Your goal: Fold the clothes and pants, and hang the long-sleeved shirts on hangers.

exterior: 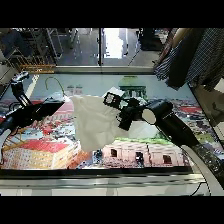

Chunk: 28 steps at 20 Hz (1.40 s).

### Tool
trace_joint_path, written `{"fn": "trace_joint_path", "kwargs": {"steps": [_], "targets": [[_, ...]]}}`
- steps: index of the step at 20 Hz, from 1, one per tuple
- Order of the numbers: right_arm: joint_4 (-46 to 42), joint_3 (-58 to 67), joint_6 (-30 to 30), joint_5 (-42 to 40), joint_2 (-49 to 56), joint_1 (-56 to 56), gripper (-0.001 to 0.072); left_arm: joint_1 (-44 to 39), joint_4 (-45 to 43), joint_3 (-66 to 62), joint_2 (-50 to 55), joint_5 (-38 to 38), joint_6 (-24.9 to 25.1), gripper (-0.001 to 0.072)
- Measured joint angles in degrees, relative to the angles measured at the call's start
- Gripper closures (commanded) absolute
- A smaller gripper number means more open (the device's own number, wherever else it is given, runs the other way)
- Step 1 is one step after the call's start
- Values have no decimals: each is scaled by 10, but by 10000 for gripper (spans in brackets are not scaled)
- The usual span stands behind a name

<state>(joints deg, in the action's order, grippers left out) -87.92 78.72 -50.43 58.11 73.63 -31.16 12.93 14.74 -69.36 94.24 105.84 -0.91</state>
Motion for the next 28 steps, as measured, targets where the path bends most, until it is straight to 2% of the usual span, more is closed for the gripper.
{"fn": "trace_joint_path", "kwargs": {"steps": [3,5,8,12,16,18,19,20,21,22,24,25,26,28], "targets": [[-10,0,-4,12,-30,0,690,0,0,0,0,-1,0,697],[-30,0,-28,0,-63,1,691,0,0,0,0,-1,0,698],[-59,3,-80,-70,-103,1,691,0,0,0,0,-1,0,698],[-75,6,-136,-181,-106,1,690,0,0,0,0,-1,-4,697],[-83,7,-172,-219,-73,9,690,0,-2,0,0,0,-11,697],[-85,7,-216,-226,-59,28,686,0,-6,0,0,1,-15,697],[-85,7,-243,-229,-54,40,556,0,-8,0,0,1,-17,697],[-80,7,-267,-231,-52,51,304,0,-10,0,0,1,-18,697],[-74,7,-284,-232,-50,59,110,0,-11,0,0,1,-19,697],[-67,7,-297,-230,-50,65,50,0,-12,0,0,1,-19,697],[-47,8,-311,-212,-55,71,53,0,-13,0,0,1,-21,697],[-38,10,-310,-199,-60,74,77,0,-13,0,0,1,-21,697],[-25,14,-297,-183,-65,75,77,0,-14,0,0,1,-21,697],[16,28,-231,-147,-76,67,77,0,-14,0,0,1,-21,697]]}}
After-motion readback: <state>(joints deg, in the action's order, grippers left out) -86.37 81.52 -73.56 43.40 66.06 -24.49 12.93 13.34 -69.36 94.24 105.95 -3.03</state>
